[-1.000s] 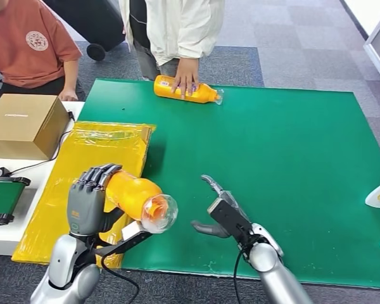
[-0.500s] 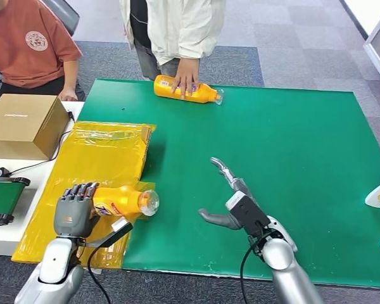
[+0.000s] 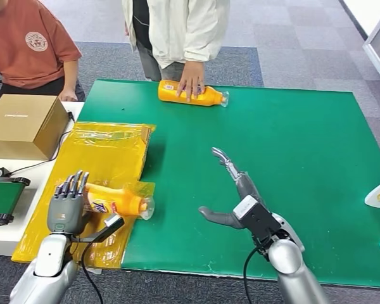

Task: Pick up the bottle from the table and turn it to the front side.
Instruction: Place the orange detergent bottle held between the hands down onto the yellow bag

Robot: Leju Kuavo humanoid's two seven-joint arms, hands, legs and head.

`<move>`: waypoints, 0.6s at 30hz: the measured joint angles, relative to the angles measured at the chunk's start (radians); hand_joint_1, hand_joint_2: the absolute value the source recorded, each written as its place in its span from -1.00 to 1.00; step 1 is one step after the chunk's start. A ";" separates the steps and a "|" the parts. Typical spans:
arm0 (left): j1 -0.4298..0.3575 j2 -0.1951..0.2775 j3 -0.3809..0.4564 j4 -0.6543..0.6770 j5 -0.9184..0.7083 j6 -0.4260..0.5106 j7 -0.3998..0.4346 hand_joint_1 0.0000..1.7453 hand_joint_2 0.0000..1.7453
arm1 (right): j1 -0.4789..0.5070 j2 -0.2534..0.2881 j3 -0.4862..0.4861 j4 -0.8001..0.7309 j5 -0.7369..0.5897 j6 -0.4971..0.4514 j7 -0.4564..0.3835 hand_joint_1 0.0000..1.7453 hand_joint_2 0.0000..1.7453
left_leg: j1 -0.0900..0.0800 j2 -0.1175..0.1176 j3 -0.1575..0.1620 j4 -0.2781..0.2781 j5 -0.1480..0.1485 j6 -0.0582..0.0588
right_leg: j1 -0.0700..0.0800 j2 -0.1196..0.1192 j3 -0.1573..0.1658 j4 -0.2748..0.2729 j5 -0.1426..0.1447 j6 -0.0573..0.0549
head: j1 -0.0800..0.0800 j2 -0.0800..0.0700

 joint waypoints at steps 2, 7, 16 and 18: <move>0.001 0.000 0.002 0.001 -0.001 -0.002 0.000 -1.00 1.00 | 0.003 -0.003 0.001 -0.014 -0.001 -0.002 -0.005 -1.00 1.00 | 0.000 0.000 0.000 0.000 0.000 0.000 | 0.000 0.000 0.000 0.000 0.000 0.000 | 0.000 0.000; 0.003 0.000 0.002 0.001 -0.002 -0.013 0.000 -1.00 1.00 | 0.016 -0.008 0.004 -0.046 -0.002 -0.005 -0.016 -1.00 1.00 | 0.000 0.000 0.000 0.000 0.000 0.000 | 0.000 0.000 0.000 0.000 0.000 0.000 | 0.000 0.000; 0.004 -0.001 0.002 0.001 0.000 -0.015 -0.007 -1.00 1.00 | 0.023 -0.015 0.008 -0.069 -0.003 -0.005 -0.020 -1.00 1.00 | 0.000 0.000 0.000 0.000 0.000 0.000 | 0.000 0.000 0.000 0.000 0.000 0.000 | 0.000 0.000; 0.006 -0.003 0.002 0.001 0.014 -0.007 -0.020 -1.00 1.00 | 0.025 -0.015 0.008 -0.070 -0.003 -0.005 -0.020 -1.00 1.00 | 0.000 0.000 0.000 0.000 0.000 0.000 | 0.000 0.000 0.000 0.000 0.000 0.000 | 0.000 0.000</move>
